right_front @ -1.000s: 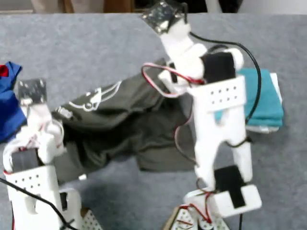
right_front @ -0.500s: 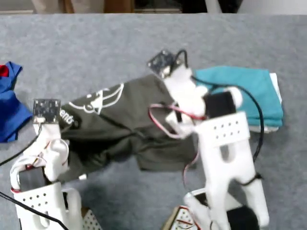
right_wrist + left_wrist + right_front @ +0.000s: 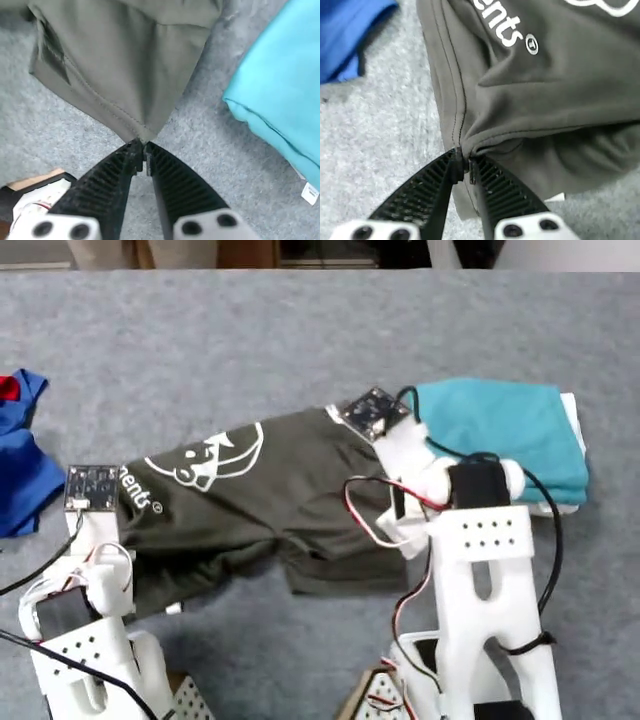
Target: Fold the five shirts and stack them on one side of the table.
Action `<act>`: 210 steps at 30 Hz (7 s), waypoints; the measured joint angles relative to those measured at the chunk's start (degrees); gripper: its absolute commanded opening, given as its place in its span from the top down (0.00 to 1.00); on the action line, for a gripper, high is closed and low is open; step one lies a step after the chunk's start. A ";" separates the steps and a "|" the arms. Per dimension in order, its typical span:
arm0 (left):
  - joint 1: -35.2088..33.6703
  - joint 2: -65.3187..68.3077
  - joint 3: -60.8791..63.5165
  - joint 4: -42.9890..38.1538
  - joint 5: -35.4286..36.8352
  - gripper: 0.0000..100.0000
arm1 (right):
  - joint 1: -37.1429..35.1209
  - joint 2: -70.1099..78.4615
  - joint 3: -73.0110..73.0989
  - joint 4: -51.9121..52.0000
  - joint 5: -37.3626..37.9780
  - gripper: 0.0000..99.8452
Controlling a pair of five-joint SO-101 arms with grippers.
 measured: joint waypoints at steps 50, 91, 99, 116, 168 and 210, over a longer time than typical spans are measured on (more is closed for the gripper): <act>3.08 43.34 -33.23 -12.04 13.01 0.98 | -7.65 39.03 -39.47 -3.96 -4.84 0.97; -7.82 76.75 -43.43 -15.65 14.15 0.98 | -6.95 106.73 -118.77 8.97 -6.51 0.97; -1.93 55.30 -43.60 -0.62 12.66 0.98 | -8.97 85.71 -101.27 8.97 -6.51 0.97; 7.30 41.32 -7.56 -9.67 9.32 0.98 | -8.79 68.04 -58.90 -6.68 -5.89 0.97; -5.10 75.52 -38.95 -21.01 11.43 0.98 | -6.15 55.38 -31.56 -16.88 -1.05 0.97; -9.23 57.67 -40.97 -10.46 10.02 0.98 | -14.42 32.97 -18.29 -1.05 13.71 0.97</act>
